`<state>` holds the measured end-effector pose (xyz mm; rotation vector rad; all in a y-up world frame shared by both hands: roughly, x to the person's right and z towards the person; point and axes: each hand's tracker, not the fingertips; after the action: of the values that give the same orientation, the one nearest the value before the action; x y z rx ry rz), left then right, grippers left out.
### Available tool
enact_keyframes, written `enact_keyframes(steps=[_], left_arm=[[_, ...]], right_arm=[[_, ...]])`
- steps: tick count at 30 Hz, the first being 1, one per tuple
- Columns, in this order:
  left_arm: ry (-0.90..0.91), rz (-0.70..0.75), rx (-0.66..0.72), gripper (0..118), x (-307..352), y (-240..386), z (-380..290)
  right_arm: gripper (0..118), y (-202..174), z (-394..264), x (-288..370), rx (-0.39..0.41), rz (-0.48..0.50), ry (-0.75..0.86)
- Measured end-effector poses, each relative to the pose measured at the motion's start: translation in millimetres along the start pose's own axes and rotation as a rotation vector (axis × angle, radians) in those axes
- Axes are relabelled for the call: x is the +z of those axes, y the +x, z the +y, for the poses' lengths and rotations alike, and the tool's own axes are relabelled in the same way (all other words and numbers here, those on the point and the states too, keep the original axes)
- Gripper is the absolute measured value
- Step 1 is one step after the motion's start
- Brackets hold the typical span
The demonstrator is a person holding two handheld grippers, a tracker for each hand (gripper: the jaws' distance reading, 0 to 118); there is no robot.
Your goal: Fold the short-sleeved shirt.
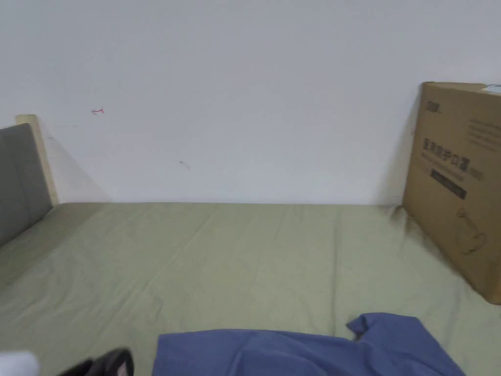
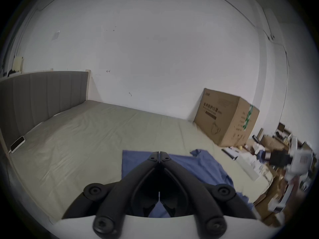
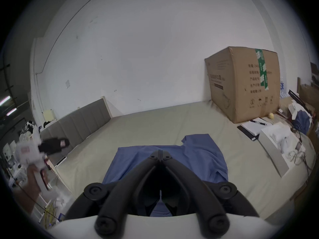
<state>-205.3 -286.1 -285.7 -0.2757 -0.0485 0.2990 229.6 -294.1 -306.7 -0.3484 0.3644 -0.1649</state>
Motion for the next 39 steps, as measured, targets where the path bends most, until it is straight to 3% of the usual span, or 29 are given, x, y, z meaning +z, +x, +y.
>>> enact_keyframes(steps=[3, 6, 9, 11, 12, 14, 15, 17, 23, 25, 26, 28, 29, 30, 32, 37, 39], left_arm=[[-0.117, 0.035, -0.004, 0, -65, -26, 47], [-0.458, 0.192, 0.049, 0, -173, -72, 63], [-0.728, 0.134, 0.159, 0, -270, -119, 39], [-0.758, 0.092, 0.229, 0, -312, -141, 18], [-0.751, 0.081, 0.225, 14, -330, -148, 11], [-0.748, 0.148, 0.108, 89, -351, -150, -3], [-0.771, 0.16, 0.03, 118, -364, -149, -12], [-0.782, 0.182, -0.069, 114, -382, -148, -26], [-0.94, 0.231, -0.155, 112, -402, -137, -58], [-0.901, 0.25, -0.204, 102, -397, -129, -60], [-0.896, 0.258, -0.198, 93, -396, -127, -59], [-0.873, 0.25, -0.202, 49, -386, -115, -53], [-0.861, 0.221, -0.242, 49, -383, -108, -52], [-0.862, 0.222, -0.282, 40, -381, -103, -51], [-0.883, 0.232, -0.324, 0, -381, -101, -52], [-0.752, 0.264, -0.328, 0, -364, -102, -30], [-0.68, 0.298, -0.388, 0, -352, -97, -18]], right_arm=[[0, 3, 3, -12, 0.035, -0.003, 0.0], [0, 11, -2, -31, 0.041, -0.018, -0.039], [0, 18, -14, -49, 0.014, -0.014, -0.096], [0, 23, -23, -60, 0.017, -0.031, -0.121], [0, 24, -26, -65, 0.02, -0.039, -0.13], [0, 31, -32, -77, 0.014, -0.05, -0.164], [0, 35, -35, -84, 0.004, -0.05, -0.182], [0, 40, -39, -92, -0.014, -0.051, -0.209], [0, 45, -47, -110, -0.036, -0.073, -0.231], [0, 44, -47, -111, -0.042, -0.074, -0.242], [0, 43, -47, -111, -0.048, -0.07, -0.244], [0, 42, -46, -110, -0.052, -0.058, -0.243], [0, 39, -45, -107, -0.049, -0.057, -0.239], [0, 38, -45, -106, -0.045, -0.058, -0.235], [0, 37, -41, -103, -0.046, -0.056, -0.223], [0, 69, 2, -113, -0.175, 0.006, -0.112], [0, 96, 32, -143, -0.166, -0.051, -0.151]])
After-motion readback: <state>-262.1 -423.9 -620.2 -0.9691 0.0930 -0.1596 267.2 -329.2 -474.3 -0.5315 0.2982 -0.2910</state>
